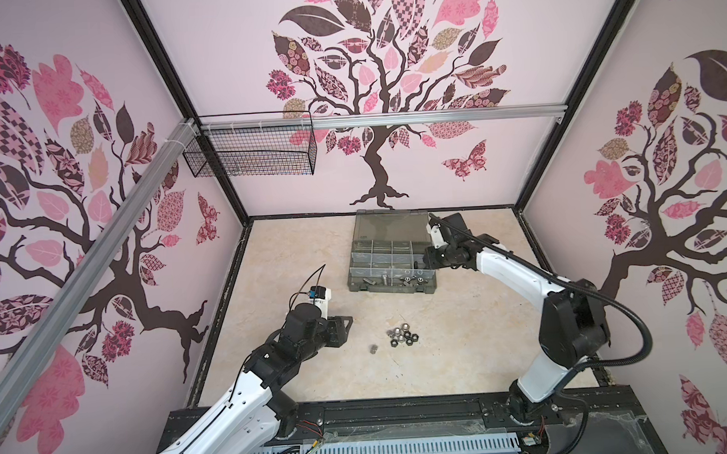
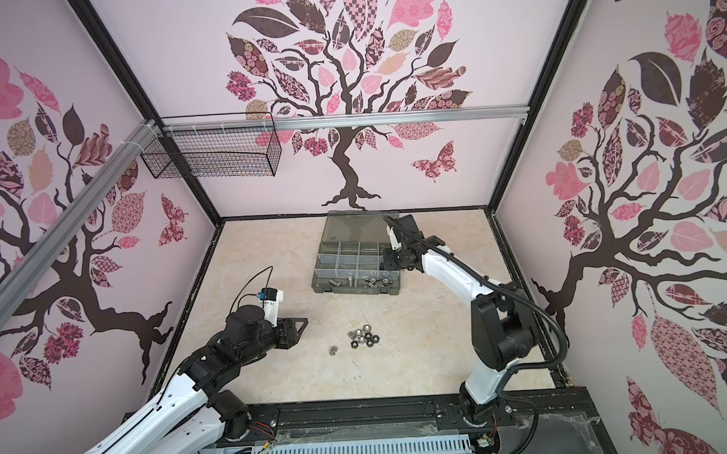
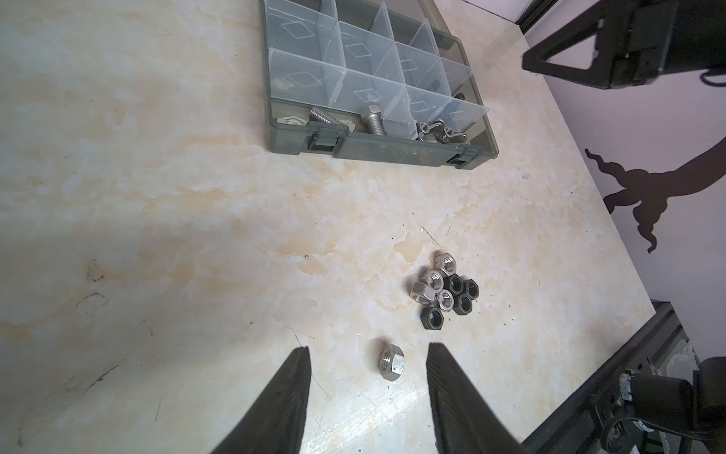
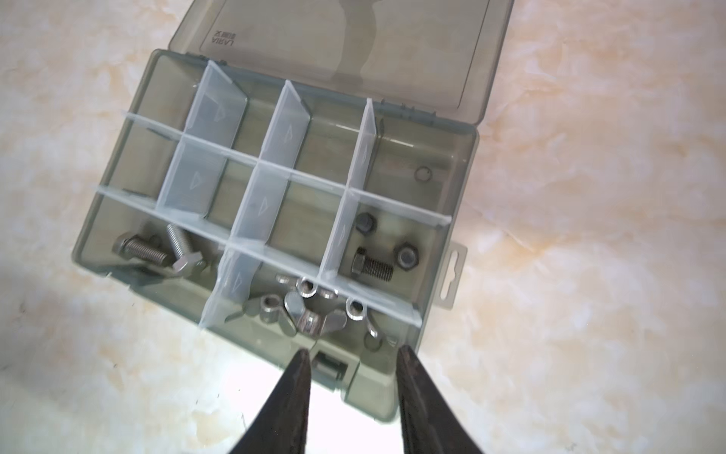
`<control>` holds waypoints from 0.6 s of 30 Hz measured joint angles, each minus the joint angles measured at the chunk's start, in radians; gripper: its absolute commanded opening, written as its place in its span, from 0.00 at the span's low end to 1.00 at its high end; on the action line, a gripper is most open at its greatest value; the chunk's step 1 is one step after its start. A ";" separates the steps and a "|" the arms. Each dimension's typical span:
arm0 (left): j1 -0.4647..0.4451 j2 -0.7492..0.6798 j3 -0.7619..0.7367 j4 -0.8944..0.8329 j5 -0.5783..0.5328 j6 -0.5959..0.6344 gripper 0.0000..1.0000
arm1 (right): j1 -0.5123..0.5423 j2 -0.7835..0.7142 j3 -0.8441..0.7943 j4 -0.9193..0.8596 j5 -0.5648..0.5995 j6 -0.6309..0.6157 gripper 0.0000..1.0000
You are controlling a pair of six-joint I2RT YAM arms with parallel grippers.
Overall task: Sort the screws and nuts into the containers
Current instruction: 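Open the right gripper to drop the bolt into a compartment, then withdraw the right gripper while the left gripper reaches toward a lone silver nut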
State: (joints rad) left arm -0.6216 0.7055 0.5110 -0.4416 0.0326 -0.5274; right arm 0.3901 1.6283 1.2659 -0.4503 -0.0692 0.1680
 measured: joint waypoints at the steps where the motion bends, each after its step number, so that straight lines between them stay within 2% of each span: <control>1: 0.000 0.006 0.000 0.000 0.003 0.000 0.50 | 0.000 -0.036 -0.037 0.008 -0.006 0.009 0.39; 7: -0.022 0.066 -0.001 0.000 0.022 0.010 0.50 | 0.039 -0.172 -0.256 0.022 0.005 0.040 0.40; 11: -0.094 0.138 -0.001 0.001 0.009 0.031 0.49 | 0.067 -0.213 -0.364 0.015 0.003 0.069 0.40; 18: -0.181 0.313 0.001 0.016 0.001 0.055 0.46 | 0.070 -0.273 -0.425 0.024 -0.007 0.109 0.41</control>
State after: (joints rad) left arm -0.8028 1.0183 0.5121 -0.4259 0.0338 -0.4721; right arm 0.4599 1.3552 0.8406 -0.4259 -0.0761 0.2775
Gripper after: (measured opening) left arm 0.467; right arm 0.405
